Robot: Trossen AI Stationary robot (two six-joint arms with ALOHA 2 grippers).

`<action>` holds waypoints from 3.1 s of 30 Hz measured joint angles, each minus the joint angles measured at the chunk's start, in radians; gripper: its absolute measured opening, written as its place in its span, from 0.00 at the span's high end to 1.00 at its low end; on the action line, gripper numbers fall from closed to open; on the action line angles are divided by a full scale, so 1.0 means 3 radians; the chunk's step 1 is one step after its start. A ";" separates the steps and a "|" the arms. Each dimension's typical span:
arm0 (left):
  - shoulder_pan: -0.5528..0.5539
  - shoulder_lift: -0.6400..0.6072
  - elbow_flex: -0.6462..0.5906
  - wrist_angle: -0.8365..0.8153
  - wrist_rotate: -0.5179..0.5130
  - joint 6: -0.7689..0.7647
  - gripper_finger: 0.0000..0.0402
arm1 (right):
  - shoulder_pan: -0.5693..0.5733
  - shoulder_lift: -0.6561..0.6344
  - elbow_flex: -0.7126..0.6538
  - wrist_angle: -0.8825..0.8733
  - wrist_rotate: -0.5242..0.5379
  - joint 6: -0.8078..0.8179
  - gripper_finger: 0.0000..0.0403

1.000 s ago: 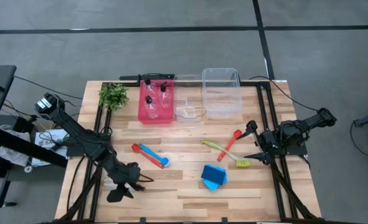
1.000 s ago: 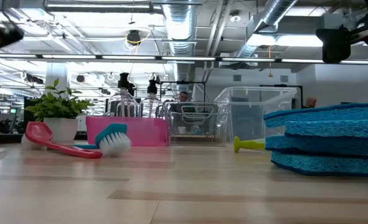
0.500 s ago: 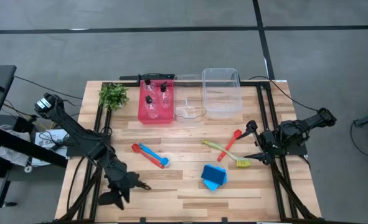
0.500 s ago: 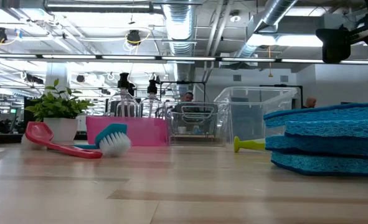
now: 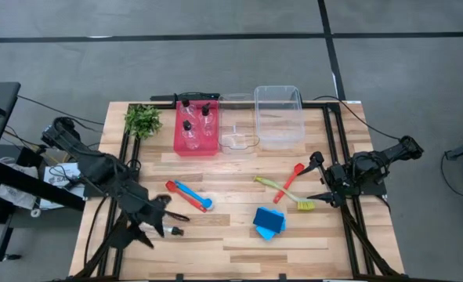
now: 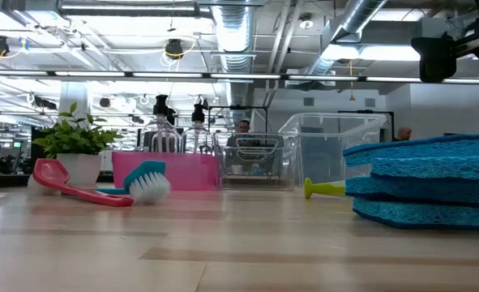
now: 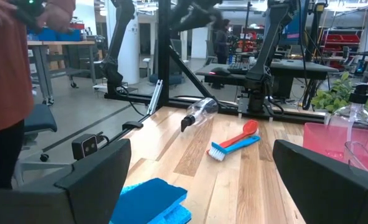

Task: Pick & Place Kitchen Sink Supplies
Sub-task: Put the spray bottle into the pink bin

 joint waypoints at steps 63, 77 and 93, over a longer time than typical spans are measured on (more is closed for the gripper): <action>-0.0537 0.1413 -0.0659 -0.0161 -0.1489 -0.1077 0.34 | 0.0000 0.0000 0.0000 0.0000 -0.0001 0.0000 0.04; -0.0528 0.1413 -0.0980 0.0174 -0.1502 -0.1065 0.34 | 0.0000 0.0001 0.0000 0.0000 -0.0001 0.0001 0.04; -0.0528 0.1411 -0.1372 0.0731 -0.1499 -0.1076 0.34 | 0.0000 0.0001 0.0000 0.0000 -0.0001 0.0000 0.04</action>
